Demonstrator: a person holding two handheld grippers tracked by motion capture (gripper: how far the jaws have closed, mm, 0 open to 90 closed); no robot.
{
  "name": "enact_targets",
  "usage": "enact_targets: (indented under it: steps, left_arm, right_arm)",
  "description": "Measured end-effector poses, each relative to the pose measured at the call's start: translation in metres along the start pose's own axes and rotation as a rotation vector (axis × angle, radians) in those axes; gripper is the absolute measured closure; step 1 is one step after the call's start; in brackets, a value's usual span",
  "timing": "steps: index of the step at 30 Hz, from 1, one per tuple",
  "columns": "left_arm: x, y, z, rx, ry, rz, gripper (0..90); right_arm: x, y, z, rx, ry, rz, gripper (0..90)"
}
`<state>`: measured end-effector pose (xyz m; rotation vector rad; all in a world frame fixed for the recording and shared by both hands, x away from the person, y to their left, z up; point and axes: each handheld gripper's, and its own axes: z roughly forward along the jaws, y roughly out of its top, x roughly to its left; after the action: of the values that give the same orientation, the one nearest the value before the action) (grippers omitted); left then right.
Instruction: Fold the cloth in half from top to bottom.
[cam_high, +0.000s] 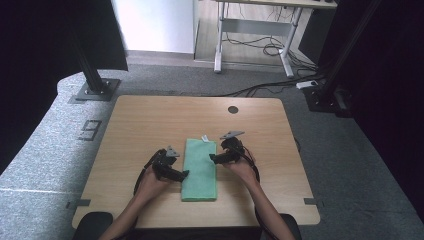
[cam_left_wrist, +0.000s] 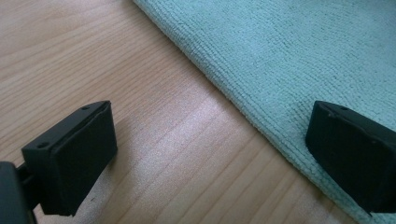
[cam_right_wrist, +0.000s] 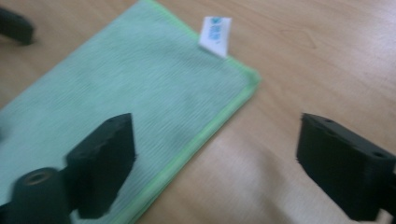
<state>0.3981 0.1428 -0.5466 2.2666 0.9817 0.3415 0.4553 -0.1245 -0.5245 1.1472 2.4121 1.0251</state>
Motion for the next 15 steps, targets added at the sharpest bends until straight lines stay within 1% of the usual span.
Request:
enact_targets:
  steps: [1,2,5,7,11,15]
  left_arm:
    - [0.0,0.0,0.0,0.0,-0.001,0.001,1.9]
    - [0.0,0.0,0.0,-0.001,-0.001,0.001,1.9]
    - [0.0,0.0,0.0,-0.001,-0.002,0.002,1.9]
    - [0.0,0.0,0.0,-0.005,-0.003,-0.001,1.9]
    - [0.001,0.0,0.0,-0.008,-0.009,0.004,1.9]
    - [0.001,0.0,0.0,-0.004,-0.011,0.007,1.9]
  right_arm:
    - [-0.002,0.003,0.003,0.007,-0.01,0.003,16.4]
    - [-0.004,0.006,0.006,0.012,-0.017,0.003,20.8]
    - [-0.009,0.014,0.013,0.019,-0.021,0.002,31.9]
    - [-0.011,0.018,0.017,0.015,-0.023,0.004,37.1]
    - [-0.015,0.025,0.026,0.016,-0.024,0.0,42.7]
    - [-0.016,0.028,0.036,0.048,-0.04,-0.018,46.6]
